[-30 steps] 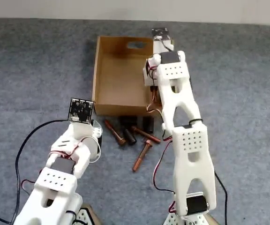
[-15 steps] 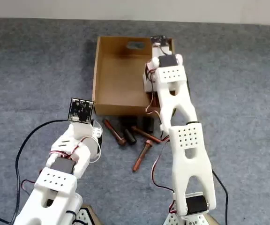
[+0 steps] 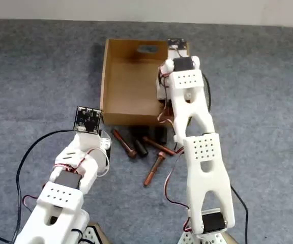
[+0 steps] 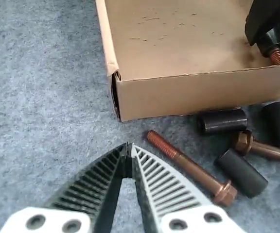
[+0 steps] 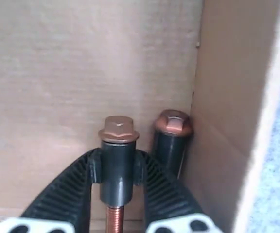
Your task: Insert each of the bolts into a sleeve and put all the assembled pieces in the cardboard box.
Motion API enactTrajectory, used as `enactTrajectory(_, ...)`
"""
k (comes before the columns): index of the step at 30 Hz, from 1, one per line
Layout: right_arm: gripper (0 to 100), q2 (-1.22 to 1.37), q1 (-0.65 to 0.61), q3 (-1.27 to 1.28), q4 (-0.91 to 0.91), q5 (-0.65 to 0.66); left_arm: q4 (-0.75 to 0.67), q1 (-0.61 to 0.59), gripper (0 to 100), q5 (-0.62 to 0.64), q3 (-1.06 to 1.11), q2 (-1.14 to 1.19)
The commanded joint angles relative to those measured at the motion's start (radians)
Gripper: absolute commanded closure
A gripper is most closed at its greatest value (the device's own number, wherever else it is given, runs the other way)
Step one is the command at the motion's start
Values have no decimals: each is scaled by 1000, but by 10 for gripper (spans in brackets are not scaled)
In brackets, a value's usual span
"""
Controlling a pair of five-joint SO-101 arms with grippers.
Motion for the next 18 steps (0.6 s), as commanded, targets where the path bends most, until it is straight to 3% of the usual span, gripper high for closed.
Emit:
enactTrajectory(1,988,-15,-10,-50,8,-6,-21,7,992,-5,-4,-19)
enactTrajectory(9,848,-13,-16,-48,8,-6,-21,7,992,-5,-4,-19)
enactTrajectory(18,847,-77,-18,-205,70,-5,-21,7,992,-5,-4,-19)
